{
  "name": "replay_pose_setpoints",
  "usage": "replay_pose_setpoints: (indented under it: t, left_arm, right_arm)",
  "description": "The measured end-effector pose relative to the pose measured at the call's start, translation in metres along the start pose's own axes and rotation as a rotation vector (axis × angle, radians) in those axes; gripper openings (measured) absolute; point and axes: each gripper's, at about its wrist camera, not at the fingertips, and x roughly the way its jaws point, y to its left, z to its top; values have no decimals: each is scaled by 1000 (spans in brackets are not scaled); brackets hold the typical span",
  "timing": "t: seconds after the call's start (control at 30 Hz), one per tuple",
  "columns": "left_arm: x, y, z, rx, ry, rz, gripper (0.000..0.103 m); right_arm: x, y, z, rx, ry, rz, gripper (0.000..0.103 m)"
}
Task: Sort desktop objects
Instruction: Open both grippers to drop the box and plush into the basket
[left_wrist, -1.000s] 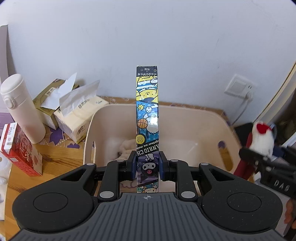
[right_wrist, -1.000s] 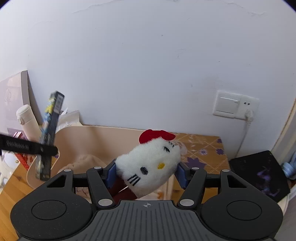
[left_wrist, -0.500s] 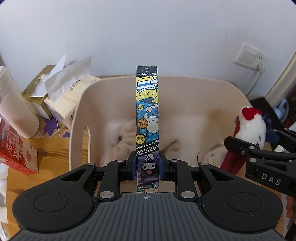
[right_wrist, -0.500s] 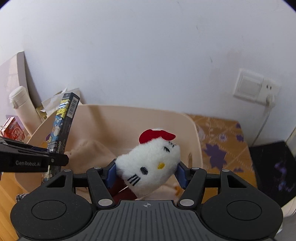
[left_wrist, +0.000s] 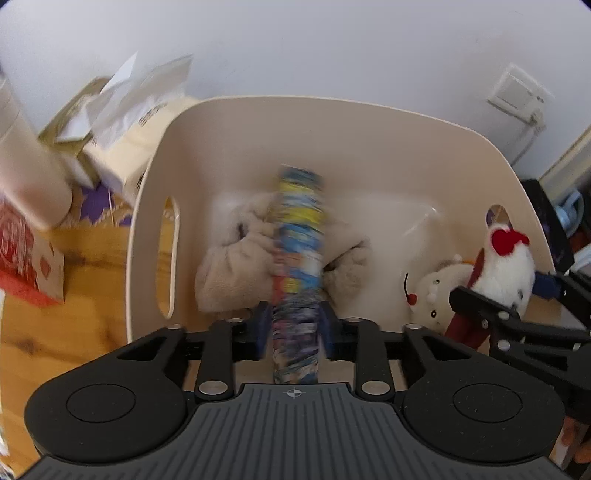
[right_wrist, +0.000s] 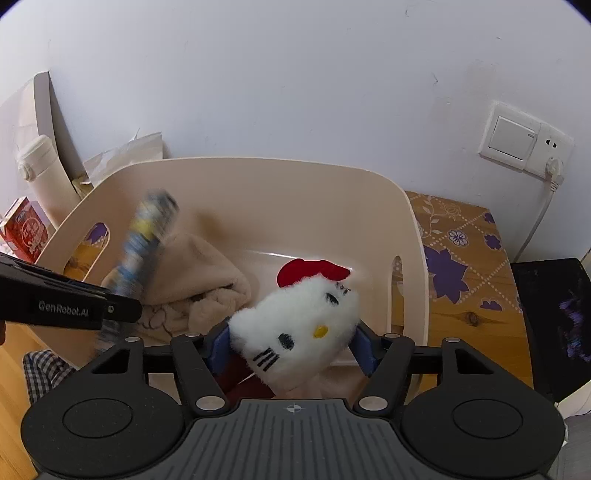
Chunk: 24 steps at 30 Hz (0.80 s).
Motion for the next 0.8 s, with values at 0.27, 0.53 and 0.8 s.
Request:
replay_pose_setpoints:
  t: [0.27,0.53,0.8]
  left_arm:
    - [-17,-1,-1,8,-68,-38,62]
    - [-41,-5,-3,19,-141,-31,76]
    - [-72,-7,-14,25,-191,-29,78]
  right_arm:
    - [-13,0,2,11,-39,-12,91]
    - [-35,-3,0,33,-82,-31,103]
    - [-60,-6,-6,66,-105,-42,103]
